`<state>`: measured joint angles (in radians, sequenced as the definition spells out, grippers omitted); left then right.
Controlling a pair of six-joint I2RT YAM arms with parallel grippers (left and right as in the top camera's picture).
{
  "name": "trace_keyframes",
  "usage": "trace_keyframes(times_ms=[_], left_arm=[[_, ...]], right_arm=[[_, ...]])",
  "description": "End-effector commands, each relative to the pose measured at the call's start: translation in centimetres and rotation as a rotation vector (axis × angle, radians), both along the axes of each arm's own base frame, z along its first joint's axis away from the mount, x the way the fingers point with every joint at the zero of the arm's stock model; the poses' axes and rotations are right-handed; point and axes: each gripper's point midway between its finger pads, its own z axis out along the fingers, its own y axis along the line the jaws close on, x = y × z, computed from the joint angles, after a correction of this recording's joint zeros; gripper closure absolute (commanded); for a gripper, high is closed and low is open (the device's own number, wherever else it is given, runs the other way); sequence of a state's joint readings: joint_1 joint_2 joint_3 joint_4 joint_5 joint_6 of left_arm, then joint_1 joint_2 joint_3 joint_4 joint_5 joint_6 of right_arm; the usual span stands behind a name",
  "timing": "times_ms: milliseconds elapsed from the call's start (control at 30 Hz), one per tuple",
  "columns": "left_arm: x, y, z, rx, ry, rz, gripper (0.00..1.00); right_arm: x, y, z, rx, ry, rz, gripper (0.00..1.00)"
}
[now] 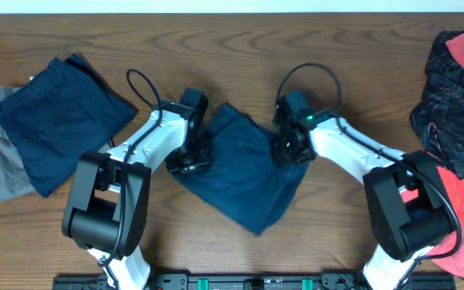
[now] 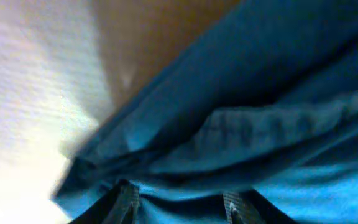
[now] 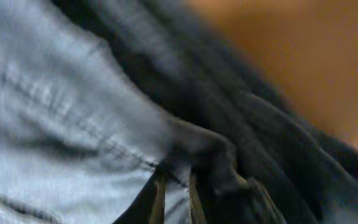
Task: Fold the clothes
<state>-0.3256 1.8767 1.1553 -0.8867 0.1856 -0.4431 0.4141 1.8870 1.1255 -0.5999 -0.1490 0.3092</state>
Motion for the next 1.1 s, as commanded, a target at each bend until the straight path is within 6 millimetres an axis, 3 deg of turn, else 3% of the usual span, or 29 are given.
trace_keyframes(times_ms=[0,100,200,233,267,333,433,567,833,1067], left_arm=[[-2.6,-1.0,0.1,-0.085,0.11,-0.004,0.55],[-2.4,-1.4,2.1,-0.125,0.064,-0.007,0.55],[-0.5,-1.9,4.7,-0.17,-0.085,-0.036,0.52],[0.7,-1.8,5.6,-0.166,-0.161,-0.045,0.47],[1.8,-1.5,6.3,-0.147,-0.23,-0.05,0.3],[4.0,-1.3,7.6,-0.131,-0.358,-0.068,0.06],[6.3,-2.0,8.6,-0.153,-0.477,-0.14,0.0],[7.5,-3.6,7.3,-0.22,-0.496,-0.232,0.02],[7.8,-7.9,2.6,-0.449,-0.409,-0.308,0.02],[6.0,-10.4,0.1,-0.531,-0.317,-0.344,0.02]], right_arm=[[2.8,-6.2,-1.6,-0.207,-0.072,-0.062,0.83],[3.9,-5.8,-0.7,-0.169,-0.09,-0.06,0.8],[4.1,-5.5,-0.4,-0.161,-0.095,-0.05,0.77],[4.1,-5.3,-0.4,-0.159,-0.093,-0.046,0.76],[4.0,-5.3,-0.4,-0.16,-0.091,-0.045,0.76],[3.8,-5.3,-0.4,-0.162,-0.084,-0.043,0.75],[3.6,-5.4,-0.5,-0.165,-0.074,-0.042,0.68],[3.3,-5.5,-0.6,-0.169,-0.063,-0.041,0.63],[3.0,-5.4,-0.6,-0.165,-0.049,-0.039,0.58],[2.9,-5.1,-0.6,-0.147,-0.043,-0.042,0.58]])
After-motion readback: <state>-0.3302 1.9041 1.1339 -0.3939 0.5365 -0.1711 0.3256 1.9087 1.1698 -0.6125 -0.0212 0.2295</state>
